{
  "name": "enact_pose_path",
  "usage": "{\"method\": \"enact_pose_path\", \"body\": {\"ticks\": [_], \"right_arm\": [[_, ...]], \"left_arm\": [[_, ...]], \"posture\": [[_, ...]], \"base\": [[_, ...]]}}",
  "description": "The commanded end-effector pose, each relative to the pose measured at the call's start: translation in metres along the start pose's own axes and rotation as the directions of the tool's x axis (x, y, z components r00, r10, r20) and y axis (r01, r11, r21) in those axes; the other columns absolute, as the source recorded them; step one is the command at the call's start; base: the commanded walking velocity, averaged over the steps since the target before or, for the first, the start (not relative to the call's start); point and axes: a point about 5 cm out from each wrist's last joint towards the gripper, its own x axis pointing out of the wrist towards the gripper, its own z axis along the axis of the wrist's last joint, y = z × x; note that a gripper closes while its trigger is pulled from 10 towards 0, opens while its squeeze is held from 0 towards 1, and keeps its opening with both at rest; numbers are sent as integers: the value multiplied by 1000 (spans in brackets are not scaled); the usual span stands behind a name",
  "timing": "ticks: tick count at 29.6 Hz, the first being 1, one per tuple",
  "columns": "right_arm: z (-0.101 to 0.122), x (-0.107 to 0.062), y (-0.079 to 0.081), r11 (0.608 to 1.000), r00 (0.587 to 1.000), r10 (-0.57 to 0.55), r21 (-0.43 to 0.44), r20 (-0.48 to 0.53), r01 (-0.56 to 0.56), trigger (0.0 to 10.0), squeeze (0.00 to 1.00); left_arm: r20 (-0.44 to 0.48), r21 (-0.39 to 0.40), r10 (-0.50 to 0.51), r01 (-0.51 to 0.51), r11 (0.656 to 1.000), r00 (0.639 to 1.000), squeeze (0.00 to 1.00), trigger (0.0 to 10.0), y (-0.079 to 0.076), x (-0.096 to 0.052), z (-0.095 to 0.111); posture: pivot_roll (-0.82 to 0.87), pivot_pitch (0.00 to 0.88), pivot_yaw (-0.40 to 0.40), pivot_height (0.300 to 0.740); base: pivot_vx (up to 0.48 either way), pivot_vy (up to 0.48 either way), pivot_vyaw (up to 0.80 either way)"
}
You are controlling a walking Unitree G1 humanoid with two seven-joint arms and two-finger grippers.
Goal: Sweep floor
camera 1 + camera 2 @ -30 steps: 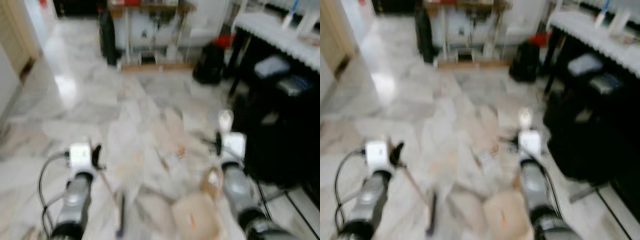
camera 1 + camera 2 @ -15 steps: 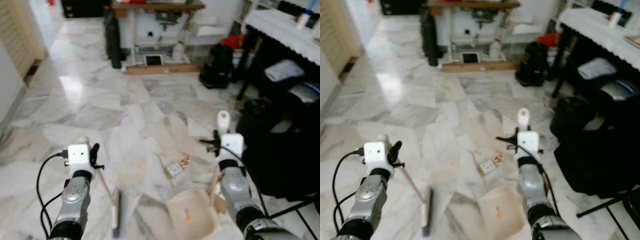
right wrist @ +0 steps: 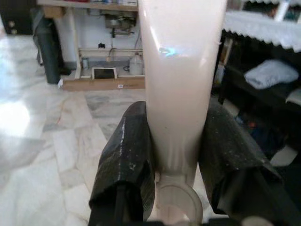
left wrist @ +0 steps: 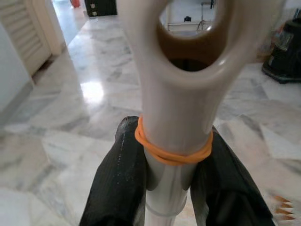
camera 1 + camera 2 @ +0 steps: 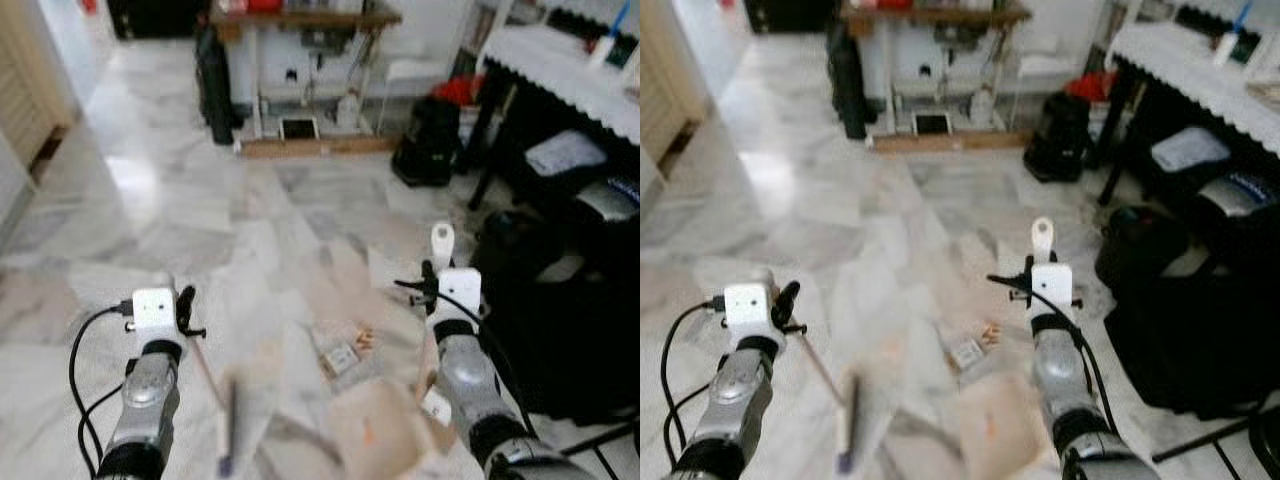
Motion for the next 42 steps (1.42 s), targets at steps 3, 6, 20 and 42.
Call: {"method": "enact_pose_path", "body": {"ticks": [3,6,20,42], "right_arm": [[5,3,-9,1000,999,-27,-6,23,27,10000,0],[5,3,-10,1000,999,-28,-8,25,28,10000,0],[4,3,-11,999,999,-36,5,20,36,10000,0],[8,5,-13,999,998,-53,-7,35,53,10000,0]], "left_arm": [[29,-7,-15,15,1000,999,0,10000,-8,3,6],[39,-10,-5,5,1000,999,0,10000,-7,2,7],[59,-10,10,-10,1000,998,0,10000,-5,2,9],[113,5,40,-41,999,993,0,10000,1,8,21]], "posture": [[39,0,-6,740],[39,0,-7,740],[37,0,-5,740],[39,0,0,740]], "base": [[320,0,0],[185,0,0],[0,0,-286],[0,0,-800]]}}
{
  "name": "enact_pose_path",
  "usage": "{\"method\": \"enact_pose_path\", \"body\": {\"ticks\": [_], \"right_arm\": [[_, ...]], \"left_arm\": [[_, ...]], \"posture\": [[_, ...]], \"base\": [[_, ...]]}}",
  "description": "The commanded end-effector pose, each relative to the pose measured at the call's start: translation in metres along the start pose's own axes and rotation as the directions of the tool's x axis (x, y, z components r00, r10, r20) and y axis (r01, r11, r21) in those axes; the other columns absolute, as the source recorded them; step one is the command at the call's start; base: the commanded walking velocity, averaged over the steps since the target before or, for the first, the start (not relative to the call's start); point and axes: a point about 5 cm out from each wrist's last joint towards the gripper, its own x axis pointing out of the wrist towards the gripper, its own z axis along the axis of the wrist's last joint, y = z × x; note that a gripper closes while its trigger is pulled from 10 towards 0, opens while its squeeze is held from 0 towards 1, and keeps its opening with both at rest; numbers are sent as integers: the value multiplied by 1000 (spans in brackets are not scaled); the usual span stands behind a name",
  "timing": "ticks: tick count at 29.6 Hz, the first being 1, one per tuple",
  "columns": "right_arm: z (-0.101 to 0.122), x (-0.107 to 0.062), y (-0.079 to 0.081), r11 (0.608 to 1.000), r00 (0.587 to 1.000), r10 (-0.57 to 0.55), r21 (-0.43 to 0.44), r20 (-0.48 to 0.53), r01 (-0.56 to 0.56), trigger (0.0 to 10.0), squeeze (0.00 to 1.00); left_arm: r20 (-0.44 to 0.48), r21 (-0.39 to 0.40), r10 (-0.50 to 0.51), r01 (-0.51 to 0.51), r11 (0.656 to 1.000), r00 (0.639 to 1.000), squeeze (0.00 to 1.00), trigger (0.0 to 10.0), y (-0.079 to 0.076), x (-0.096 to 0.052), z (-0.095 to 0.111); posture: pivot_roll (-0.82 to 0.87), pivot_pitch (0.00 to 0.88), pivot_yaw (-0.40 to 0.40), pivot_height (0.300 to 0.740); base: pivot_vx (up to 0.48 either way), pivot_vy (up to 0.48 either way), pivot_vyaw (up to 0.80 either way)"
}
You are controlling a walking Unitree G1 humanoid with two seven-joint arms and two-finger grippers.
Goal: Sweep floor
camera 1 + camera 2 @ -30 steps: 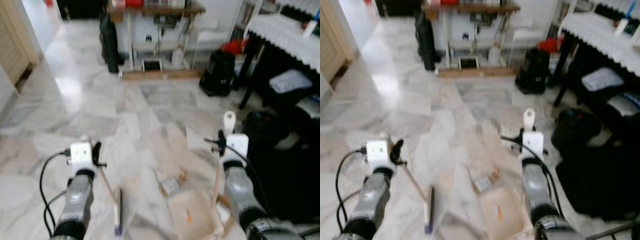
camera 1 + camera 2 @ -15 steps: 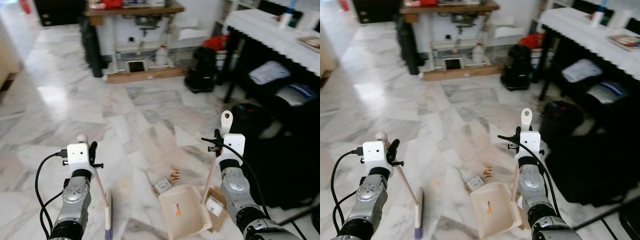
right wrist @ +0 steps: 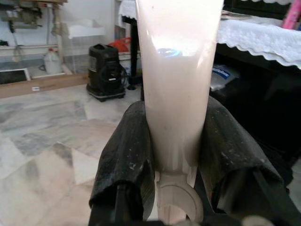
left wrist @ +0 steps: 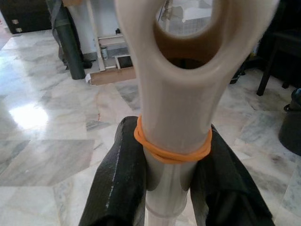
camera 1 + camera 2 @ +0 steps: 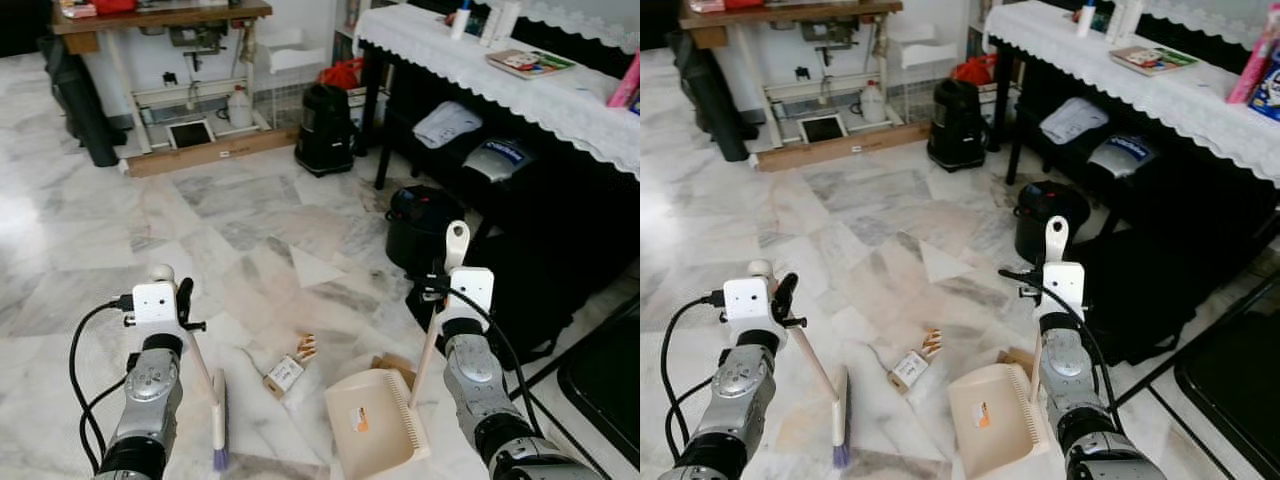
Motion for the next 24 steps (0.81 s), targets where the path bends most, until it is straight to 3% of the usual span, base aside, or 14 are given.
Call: {"method": "enact_pose_path", "body": {"ticks": [1,7,13,24], "right_arm": [[9,6,-1,1000,999,-7,-1,41,7,10000,0],[10,5,-2,1000,999,-11,0,44,11,10000,0],[9,5,-1,1000,999,-14,0,44,14,10000,0],[9,5,-4,1000,999,-22,-7,45,22,10000,0]], "left_arm": [[77,17,6,-7,1000,997,0,10000,2,6,15],[216,69,2,-17,997,976,0,10000,-2,10,40],[202,52,-60,50,997,978,0,10000,-15,11,39],[201,82,-58,42,996,978,0,10000,-16,8,38]], "posture": [[38,0,2,740],[39,0,2,740],[35,0,2,740],[39,0,-5,740]], "base": [[0,0,-800],[0,0,-800],[0,0,-800],[0,0,-800]]}}
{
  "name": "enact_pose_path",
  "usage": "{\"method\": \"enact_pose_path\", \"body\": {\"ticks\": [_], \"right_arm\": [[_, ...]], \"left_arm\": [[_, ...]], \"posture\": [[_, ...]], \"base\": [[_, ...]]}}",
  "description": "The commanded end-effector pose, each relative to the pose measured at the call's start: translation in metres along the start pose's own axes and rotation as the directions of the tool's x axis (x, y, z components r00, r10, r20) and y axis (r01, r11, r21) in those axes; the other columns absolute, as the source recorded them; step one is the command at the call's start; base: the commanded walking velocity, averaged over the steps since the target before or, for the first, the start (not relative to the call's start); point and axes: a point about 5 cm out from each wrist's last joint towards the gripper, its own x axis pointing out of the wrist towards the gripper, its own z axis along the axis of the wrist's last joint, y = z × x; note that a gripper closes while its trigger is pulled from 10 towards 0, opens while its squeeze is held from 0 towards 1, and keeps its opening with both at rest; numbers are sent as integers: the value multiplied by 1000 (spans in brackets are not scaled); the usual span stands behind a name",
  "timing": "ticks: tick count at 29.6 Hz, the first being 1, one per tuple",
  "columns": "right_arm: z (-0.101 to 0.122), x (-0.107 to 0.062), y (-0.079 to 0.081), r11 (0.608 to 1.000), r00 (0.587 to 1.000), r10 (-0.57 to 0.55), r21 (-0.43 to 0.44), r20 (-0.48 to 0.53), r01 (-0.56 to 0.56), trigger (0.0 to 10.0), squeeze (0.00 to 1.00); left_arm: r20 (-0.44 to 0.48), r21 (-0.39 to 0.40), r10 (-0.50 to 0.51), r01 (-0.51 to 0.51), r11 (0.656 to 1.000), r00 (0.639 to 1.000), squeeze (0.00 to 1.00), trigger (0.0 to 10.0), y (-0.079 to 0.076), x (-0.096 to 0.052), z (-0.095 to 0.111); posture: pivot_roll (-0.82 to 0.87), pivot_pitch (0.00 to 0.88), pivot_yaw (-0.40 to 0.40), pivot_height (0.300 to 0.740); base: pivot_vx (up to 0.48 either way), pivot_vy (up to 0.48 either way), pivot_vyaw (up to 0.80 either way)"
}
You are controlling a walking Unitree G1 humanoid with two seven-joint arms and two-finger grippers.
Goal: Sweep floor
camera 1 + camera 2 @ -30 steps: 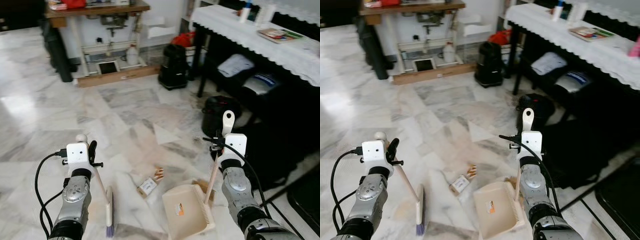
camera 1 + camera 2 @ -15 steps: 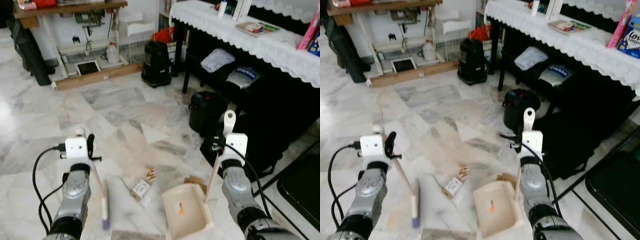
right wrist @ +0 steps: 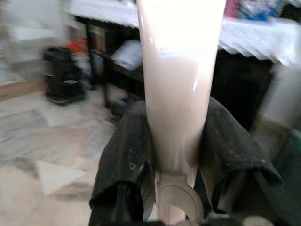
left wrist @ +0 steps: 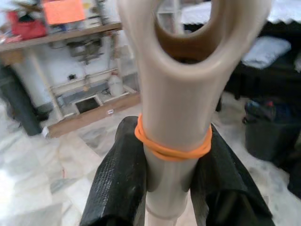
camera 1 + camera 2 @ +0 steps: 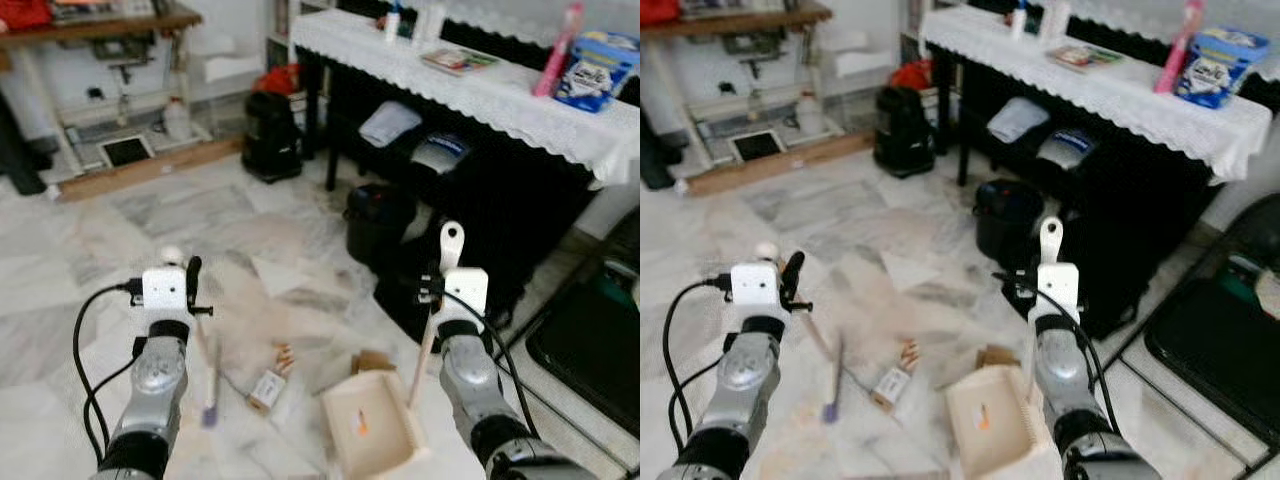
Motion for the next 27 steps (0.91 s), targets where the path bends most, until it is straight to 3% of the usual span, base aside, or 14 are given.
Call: {"method": "enact_pose_path", "body": {"ticks": [1,23,27], "right_arm": [[7,4,-7,1000,999,-29,2,34,29,10000,0],[6,4,-7,1000,999,-27,-4,29,27,10000,0],[6,3,-6,1000,999,-22,-6,35,22,10000,0]], "left_arm": [[71,-3,-15,15,1000,997,0,10000,-6,6,14],[99,-16,22,-20,1000,995,0,10000,1,10,22],[100,-26,15,-12,1000,995,0,10000,-1,9,22]], "posture": [[39,0,-5,740],[41,0,-7,740],[41,0,-8,740]], "base": [[0,0,-800],[0,0,-800],[0,0,0]]}}
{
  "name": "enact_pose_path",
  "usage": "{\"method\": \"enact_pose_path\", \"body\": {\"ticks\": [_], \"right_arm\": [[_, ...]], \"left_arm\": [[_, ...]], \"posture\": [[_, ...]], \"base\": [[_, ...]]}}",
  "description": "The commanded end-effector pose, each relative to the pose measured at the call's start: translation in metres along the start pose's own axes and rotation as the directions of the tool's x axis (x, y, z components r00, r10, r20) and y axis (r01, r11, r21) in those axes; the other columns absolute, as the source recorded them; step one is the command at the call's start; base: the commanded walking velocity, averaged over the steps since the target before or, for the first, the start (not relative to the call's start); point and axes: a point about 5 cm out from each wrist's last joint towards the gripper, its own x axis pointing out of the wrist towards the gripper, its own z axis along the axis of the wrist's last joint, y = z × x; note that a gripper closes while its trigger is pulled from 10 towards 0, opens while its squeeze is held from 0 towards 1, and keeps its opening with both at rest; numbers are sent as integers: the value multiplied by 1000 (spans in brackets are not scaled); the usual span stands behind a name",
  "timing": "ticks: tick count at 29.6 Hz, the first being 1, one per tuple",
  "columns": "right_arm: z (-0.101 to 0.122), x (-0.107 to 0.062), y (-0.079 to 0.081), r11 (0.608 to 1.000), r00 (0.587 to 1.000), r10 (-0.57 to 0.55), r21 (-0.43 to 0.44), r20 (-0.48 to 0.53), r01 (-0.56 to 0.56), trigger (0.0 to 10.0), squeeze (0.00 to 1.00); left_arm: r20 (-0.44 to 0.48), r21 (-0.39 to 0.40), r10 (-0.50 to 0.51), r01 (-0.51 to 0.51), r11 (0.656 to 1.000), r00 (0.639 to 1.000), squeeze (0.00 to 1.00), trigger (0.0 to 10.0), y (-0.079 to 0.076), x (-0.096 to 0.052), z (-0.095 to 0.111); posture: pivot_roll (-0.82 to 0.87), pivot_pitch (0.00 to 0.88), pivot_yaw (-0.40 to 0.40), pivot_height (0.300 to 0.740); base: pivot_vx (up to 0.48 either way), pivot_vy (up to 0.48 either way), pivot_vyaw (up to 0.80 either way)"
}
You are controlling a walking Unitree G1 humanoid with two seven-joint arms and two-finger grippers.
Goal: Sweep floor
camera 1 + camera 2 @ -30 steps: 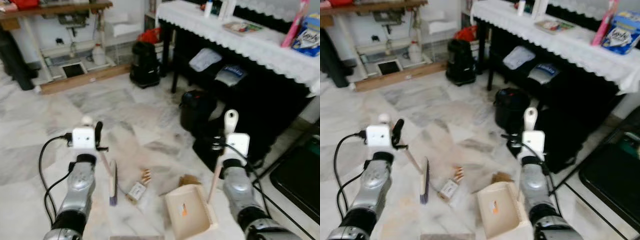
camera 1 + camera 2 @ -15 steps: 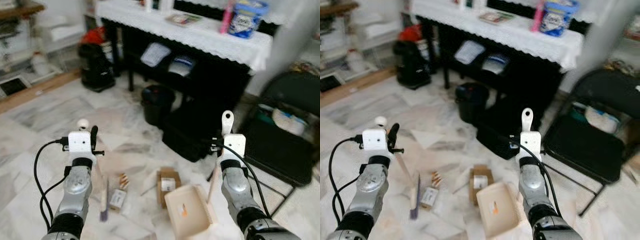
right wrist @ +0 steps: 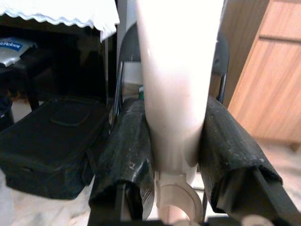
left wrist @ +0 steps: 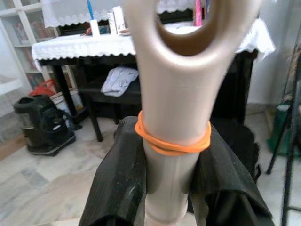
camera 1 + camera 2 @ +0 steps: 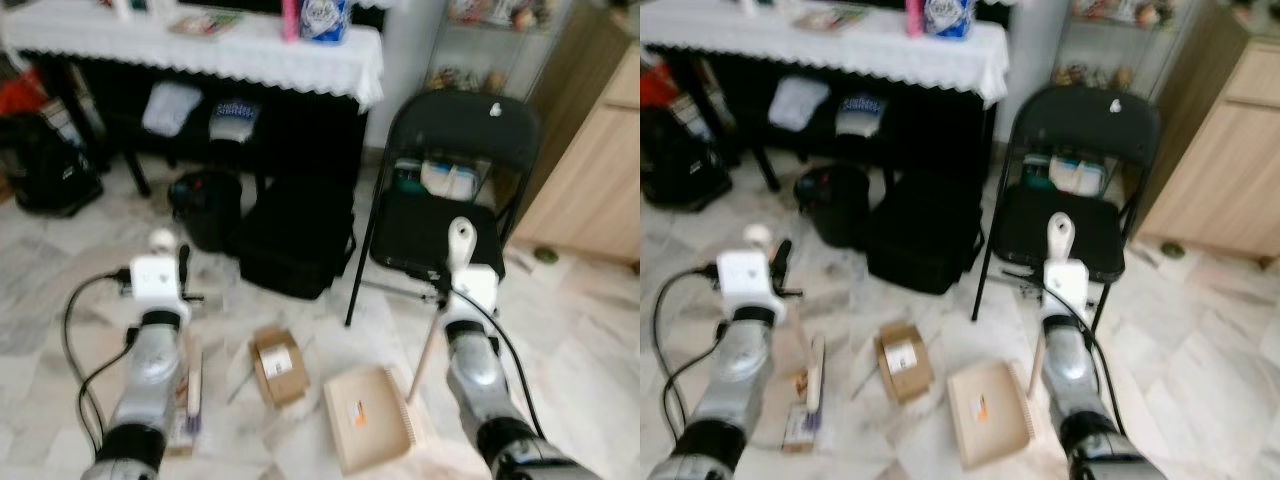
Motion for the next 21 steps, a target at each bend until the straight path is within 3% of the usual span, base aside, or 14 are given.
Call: {"method": "enact_pose_path", "body": {"ticks": [1,21], "right_arm": [[14,7,7,1000,998,18,5,60,-19,10000,0],[11,6,9,999,998,34,9,45,-34,10000,0]], "left_arm": [[51,3,13,-13,1000,999,0,10000,6,4,10],[8,-1,-16,16,1000,1000,0,10000,-1,2,4]], "posture": [[40,0,-8,740],[39,0,-8,740]], "base": [[0,0,0],[0,0,0]]}}
